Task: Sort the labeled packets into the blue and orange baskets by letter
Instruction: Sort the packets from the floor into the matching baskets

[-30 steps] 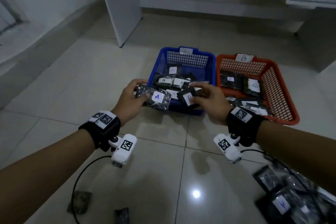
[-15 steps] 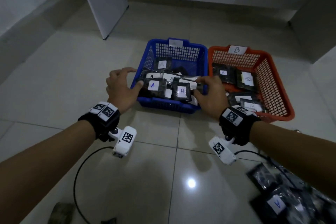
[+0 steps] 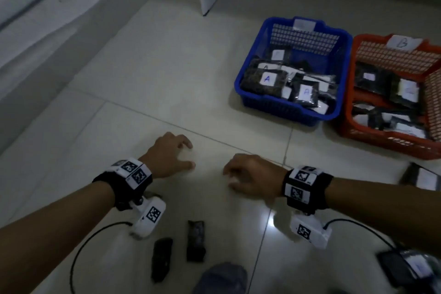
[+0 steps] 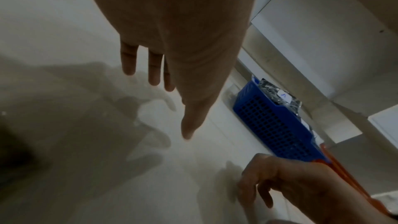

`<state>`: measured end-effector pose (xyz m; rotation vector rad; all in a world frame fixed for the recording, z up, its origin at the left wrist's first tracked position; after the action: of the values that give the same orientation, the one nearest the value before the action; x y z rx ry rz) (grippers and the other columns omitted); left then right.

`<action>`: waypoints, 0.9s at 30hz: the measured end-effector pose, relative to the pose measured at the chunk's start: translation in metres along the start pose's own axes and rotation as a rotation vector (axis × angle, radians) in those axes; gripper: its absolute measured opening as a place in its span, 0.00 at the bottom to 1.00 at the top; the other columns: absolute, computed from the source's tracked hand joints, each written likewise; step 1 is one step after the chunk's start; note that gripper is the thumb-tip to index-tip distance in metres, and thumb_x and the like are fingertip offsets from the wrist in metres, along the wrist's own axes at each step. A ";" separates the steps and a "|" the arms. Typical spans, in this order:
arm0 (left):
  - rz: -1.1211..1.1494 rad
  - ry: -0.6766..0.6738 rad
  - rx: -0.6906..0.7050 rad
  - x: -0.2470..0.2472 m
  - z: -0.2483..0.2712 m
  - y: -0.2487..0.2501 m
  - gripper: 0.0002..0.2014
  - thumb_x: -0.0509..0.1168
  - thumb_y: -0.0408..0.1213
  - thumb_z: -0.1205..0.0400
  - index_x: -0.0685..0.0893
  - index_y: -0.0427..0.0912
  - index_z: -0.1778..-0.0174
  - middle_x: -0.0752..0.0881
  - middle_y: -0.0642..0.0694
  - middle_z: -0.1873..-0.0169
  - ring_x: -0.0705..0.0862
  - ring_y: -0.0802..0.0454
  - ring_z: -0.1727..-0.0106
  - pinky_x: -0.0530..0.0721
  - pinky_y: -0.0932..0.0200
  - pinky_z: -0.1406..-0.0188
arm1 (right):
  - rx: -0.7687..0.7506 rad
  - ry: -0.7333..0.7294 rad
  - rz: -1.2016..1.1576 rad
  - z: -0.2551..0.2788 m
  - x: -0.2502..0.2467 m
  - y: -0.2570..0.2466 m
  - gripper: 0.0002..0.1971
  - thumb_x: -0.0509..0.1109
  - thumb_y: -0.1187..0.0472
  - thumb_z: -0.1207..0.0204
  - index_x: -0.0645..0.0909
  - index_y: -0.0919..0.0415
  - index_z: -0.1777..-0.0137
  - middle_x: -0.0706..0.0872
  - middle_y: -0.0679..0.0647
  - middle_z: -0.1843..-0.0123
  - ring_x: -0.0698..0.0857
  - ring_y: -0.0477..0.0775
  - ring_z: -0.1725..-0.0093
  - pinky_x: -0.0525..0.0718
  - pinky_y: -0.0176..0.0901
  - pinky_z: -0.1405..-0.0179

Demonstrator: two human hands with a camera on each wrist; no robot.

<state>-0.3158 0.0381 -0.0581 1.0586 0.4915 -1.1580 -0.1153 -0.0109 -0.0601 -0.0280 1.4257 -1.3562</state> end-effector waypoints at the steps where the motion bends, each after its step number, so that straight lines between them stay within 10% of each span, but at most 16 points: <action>1: -0.060 -0.054 -0.024 0.007 0.010 -0.013 0.27 0.80 0.57 0.31 0.80 0.57 0.38 0.74 0.47 0.44 0.75 0.47 0.42 0.79 0.50 0.39 | -0.004 -0.079 0.051 -0.006 0.018 -0.006 0.21 0.73 0.45 0.23 0.82 0.51 0.33 0.83 0.50 0.41 0.83 0.53 0.44 0.83 0.53 0.41; 8: -0.039 -0.188 -0.140 0.034 0.068 -0.071 0.34 0.85 0.51 0.37 0.77 0.58 0.37 0.71 0.49 0.44 0.76 0.47 0.43 0.84 0.49 0.44 | -0.243 -0.217 0.394 -0.020 0.101 -0.067 0.42 0.74 0.28 0.33 0.69 0.41 0.20 0.75 0.50 0.31 0.74 0.56 0.36 0.70 0.52 0.41; 13: -0.026 -0.160 -0.094 0.036 0.085 -0.075 0.25 0.83 0.45 0.32 0.82 0.54 0.42 0.79 0.50 0.46 0.79 0.50 0.48 0.80 0.58 0.51 | -0.340 -0.335 0.469 -0.020 0.121 -0.081 0.28 0.76 0.41 0.28 0.78 0.44 0.28 0.73 0.53 0.32 0.73 0.60 0.38 0.71 0.53 0.44; 19: 0.338 -0.124 -0.046 0.018 0.083 -0.057 0.12 0.72 0.42 0.31 0.88 0.51 0.52 0.89 0.48 0.57 0.88 0.56 0.61 0.89 0.50 0.54 | -0.109 -0.339 0.107 -0.028 0.082 -0.062 0.24 0.71 0.45 0.19 0.81 0.56 0.28 0.82 0.54 0.33 0.82 0.54 0.37 0.82 0.51 0.35; 27: 0.918 -0.120 -0.203 0.021 0.076 -0.025 0.16 0.56 0.20 0.23 0.87 0.28 0.46 0.89 0.28 0.50 0.89 0.38 0.50 0.89 0.50 0.52 | 0.153 0.033 -0.371 -0.026 0.011 -0.024 0.10 0.67 0.61 0.15 0.86 0.65 0.41 0.86 0.45 0.60 0.82 0.32 0.67 0.79 0.31 0.61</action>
<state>-0.3452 -0.0391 -0.0499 0.8721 -0.0051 -0.3406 -0.1520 -0.0080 -0.0576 -0.1777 1.3846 -1.7746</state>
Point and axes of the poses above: each hand's wrist, its own z-axis away from the middle knuckle, its own x-axis out of the palm, y = z × x, the point moved 9 cm from there along -z, towards the middle knuckle
